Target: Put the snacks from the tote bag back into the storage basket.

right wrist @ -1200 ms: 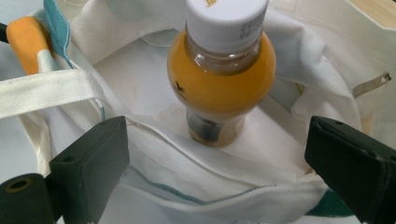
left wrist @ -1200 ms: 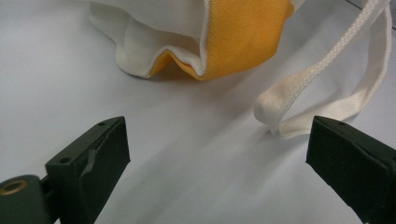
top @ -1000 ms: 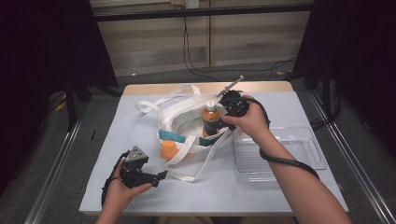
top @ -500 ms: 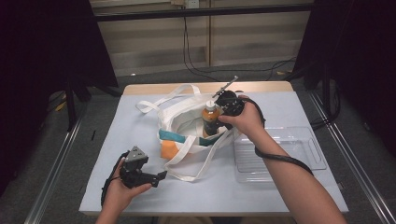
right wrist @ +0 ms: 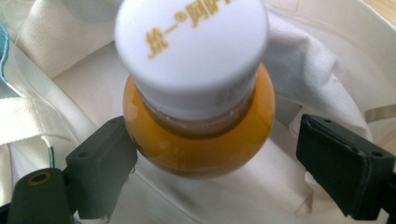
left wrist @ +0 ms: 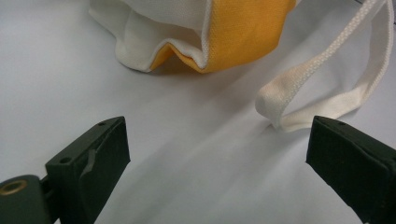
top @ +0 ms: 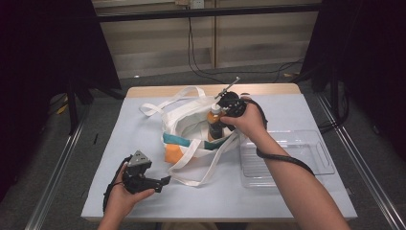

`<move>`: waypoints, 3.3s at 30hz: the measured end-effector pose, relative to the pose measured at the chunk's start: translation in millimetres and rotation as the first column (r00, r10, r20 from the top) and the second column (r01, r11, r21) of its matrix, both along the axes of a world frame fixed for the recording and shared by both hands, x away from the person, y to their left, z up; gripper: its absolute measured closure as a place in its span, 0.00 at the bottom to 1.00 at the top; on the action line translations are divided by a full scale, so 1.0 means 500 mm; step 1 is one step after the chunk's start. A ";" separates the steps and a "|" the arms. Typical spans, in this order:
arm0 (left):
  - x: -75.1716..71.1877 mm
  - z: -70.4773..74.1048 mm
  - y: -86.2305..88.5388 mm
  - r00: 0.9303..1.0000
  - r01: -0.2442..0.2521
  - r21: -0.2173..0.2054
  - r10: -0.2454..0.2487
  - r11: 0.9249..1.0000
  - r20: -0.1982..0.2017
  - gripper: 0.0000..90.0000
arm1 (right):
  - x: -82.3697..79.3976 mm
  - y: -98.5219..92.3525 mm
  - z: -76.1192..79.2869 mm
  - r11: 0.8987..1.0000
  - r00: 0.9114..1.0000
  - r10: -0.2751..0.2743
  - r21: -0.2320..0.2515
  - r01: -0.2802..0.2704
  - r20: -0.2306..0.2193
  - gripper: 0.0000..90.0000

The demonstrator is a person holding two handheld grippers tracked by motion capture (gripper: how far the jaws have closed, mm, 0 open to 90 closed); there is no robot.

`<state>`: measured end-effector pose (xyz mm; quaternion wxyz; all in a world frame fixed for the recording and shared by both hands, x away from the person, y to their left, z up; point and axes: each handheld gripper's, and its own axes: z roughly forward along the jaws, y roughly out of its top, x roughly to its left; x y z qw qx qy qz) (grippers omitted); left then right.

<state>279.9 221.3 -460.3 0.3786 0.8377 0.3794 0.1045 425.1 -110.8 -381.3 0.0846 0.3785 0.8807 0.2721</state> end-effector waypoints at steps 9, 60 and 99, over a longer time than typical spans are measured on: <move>0.000 -0.002 -0.001 1.000 -0.001 -0.006 0.001 1.000 -0.009 0.06 | 0.006 0.011 -0.005 1.000 1.000 0.002 -0.002 -0.002 -0.005 0.15; 0.000 -0.001 0.005 1.000 -0.013 -0.008 0.013 1.000 -0.001 0.06 | 0.027 0.045 -0.004 0.997 0.993 -0.008 -0.080 -0.001 -0.118 0.34; 0.002 0.001 0.006 1.000 -0.007 -0.007 0.007 1.000 -0.007 0.06 | 0.024 0.032 0.096 0.978 0.983 0.044 -0.196 -0.078 -0.176 0.34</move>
